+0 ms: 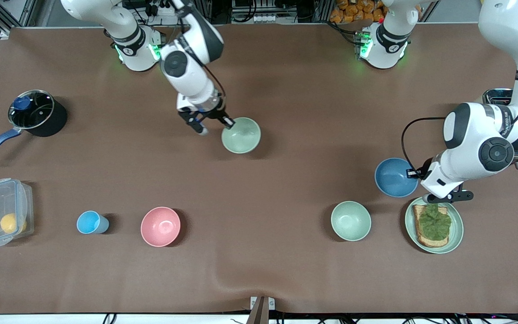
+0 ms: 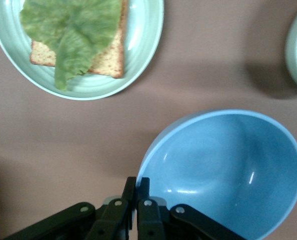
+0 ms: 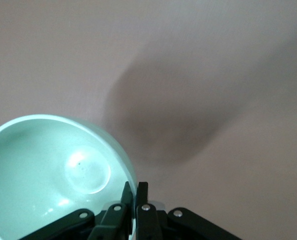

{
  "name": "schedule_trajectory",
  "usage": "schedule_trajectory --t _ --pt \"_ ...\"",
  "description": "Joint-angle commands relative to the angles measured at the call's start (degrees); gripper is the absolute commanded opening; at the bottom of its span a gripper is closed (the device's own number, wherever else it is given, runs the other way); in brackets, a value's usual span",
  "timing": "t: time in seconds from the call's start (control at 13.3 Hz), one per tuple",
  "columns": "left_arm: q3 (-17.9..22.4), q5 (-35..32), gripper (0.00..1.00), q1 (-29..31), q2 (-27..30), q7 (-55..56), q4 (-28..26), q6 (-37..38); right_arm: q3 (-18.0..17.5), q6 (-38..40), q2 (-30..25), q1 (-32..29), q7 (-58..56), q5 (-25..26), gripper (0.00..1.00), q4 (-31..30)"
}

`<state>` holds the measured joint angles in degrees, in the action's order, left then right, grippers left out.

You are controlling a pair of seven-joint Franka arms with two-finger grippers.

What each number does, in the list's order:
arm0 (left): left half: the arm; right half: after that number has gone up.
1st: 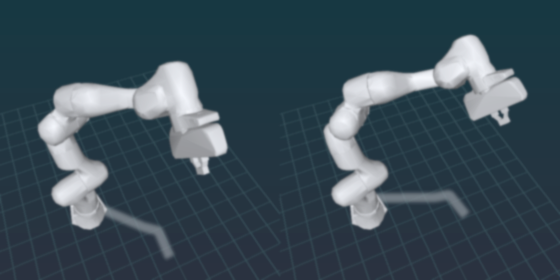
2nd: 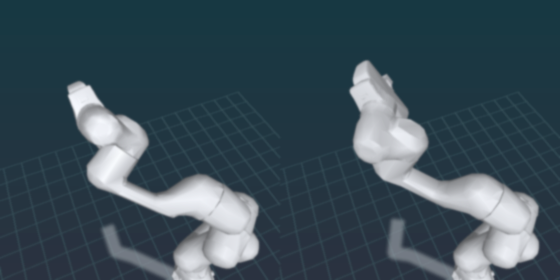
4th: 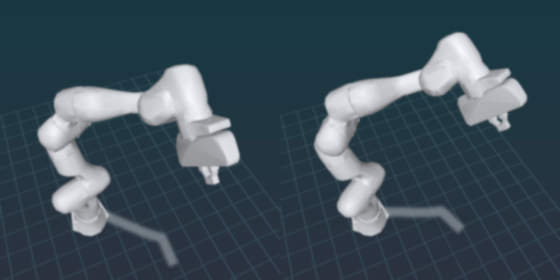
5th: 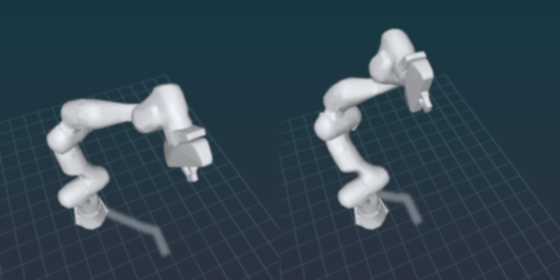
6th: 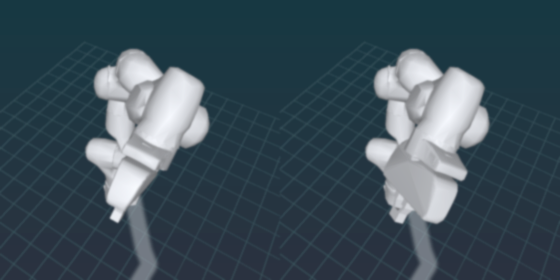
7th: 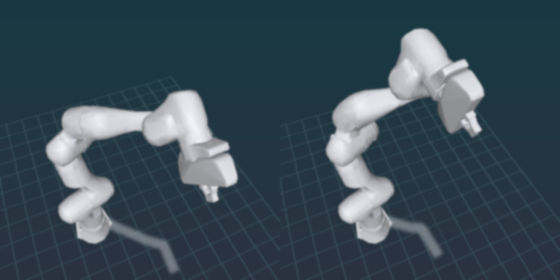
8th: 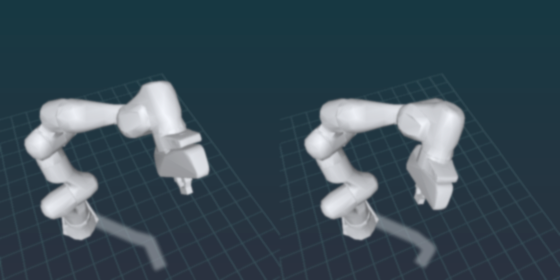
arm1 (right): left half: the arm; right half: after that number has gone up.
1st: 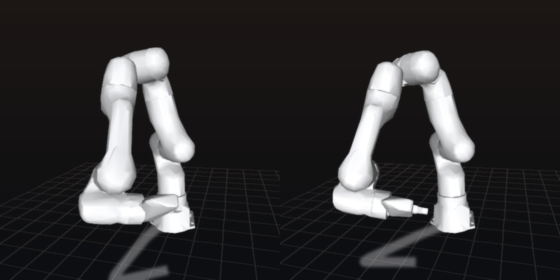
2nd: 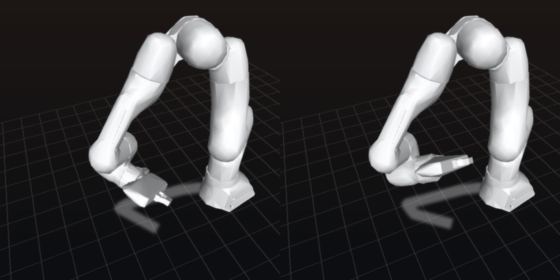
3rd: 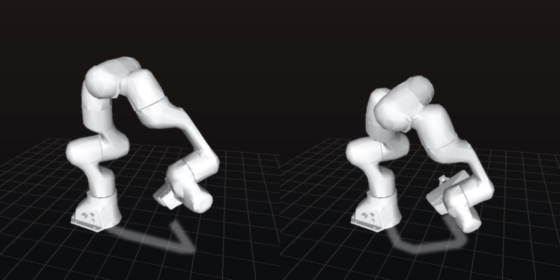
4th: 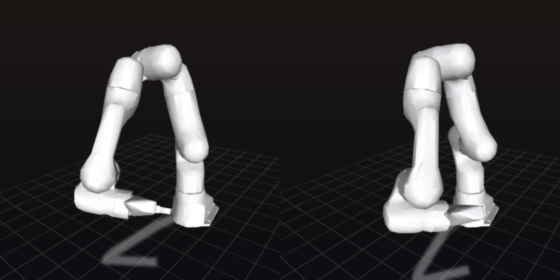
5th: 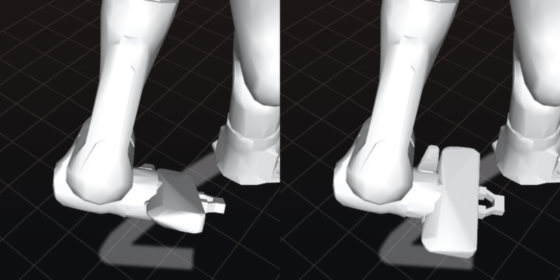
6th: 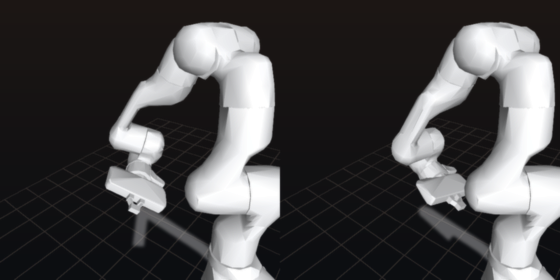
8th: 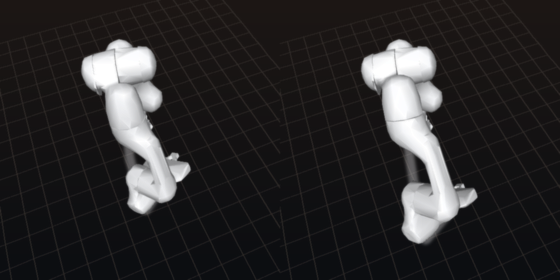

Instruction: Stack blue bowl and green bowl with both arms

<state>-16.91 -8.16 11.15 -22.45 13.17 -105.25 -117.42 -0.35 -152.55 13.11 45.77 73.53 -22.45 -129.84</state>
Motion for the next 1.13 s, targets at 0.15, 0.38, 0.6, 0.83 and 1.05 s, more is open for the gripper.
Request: schedule_trajectory --t 0.15,0.38,0.6,0.83,1.05 --pt "-2.1 4.6 0.00 0.2 2.1 -0.2 1.4 3.2 1.1 -6.2 9.2 6.2 7.1 -0.8 0.00 5.0" --pt "-4.1 7.0 0.00 0.2 1.9 0.2 0.8 3.2 1.2 -7.9 11.3 7.6 8.9 -0.8 0.00 5.9" --pt "-5.8 8.9 0.00 0.0 1.4 0.0 0.7 3.2 4.4 -8.2 13.5 11.6 11.2 -0.7 0.00 7.7" --pt "-6.8 10.4 0.00 -0.1 1.4 0.6 0.7 3.2 6.5 -8.1 13.9 13.6 11.3 -0.8 0.14 7.7" --pt "-9.1 10.4 0.00 0.0 1.6 3.5 1.3 3.2 6.9 -7.7 13.5 13.1 12.7 -0.9 1.00 7.9"
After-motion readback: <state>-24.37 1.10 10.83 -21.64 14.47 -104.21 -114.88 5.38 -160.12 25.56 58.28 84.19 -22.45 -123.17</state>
